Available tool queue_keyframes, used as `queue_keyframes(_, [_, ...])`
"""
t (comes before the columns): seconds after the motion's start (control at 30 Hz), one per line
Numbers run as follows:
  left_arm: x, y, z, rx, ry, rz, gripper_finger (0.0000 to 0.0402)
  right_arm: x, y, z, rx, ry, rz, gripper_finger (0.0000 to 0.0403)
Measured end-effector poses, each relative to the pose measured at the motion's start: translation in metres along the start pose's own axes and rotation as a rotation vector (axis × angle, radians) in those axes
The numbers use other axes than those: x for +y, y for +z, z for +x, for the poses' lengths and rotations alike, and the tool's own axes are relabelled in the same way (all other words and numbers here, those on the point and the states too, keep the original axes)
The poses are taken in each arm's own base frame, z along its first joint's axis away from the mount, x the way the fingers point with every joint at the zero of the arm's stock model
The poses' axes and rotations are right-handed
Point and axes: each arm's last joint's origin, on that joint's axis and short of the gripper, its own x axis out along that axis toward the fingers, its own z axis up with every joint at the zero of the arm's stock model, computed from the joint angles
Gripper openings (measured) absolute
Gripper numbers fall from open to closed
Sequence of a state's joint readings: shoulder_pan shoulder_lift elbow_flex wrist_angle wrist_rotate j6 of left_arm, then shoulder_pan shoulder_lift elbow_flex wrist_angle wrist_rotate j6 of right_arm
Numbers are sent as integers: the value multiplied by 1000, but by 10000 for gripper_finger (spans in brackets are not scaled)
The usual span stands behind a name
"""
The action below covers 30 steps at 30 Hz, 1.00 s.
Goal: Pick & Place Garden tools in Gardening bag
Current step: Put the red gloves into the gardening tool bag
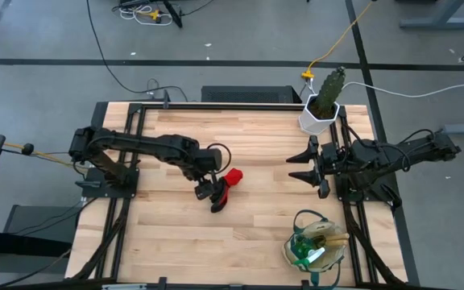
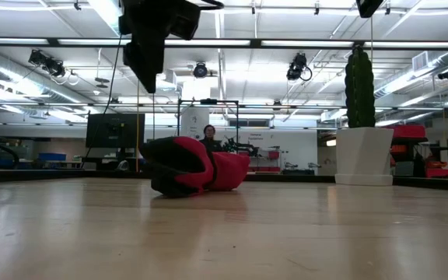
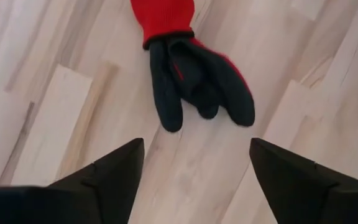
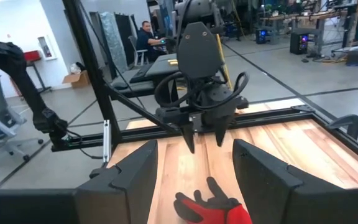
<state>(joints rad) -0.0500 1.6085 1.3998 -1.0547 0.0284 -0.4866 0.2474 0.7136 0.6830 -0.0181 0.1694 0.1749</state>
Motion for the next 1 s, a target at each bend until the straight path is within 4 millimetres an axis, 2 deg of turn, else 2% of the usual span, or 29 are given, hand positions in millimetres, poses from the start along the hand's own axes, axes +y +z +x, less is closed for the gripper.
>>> queue_keyframes(0.17, [0,-2,0,3,42,40,304,-1,0,0,-4,-23,4,210])
queue_keyframes(0.37, [-13,-10,0,-18,95,242,304,-1,0,0,-5,-24,6,210])
queue_keyframes(0.7, [-29,-25,0,21,133,481,290,-1,0,0,-5,-25,8,210])
queue_keyframes(0.87, [-29,-25,0,17,135,469,284,-1,0,0,-5,-25,8,210])
queue_keyframes(1.0, [-25,-21,0,3,128,372,283,-1,0,0,-5,-25,8,210])
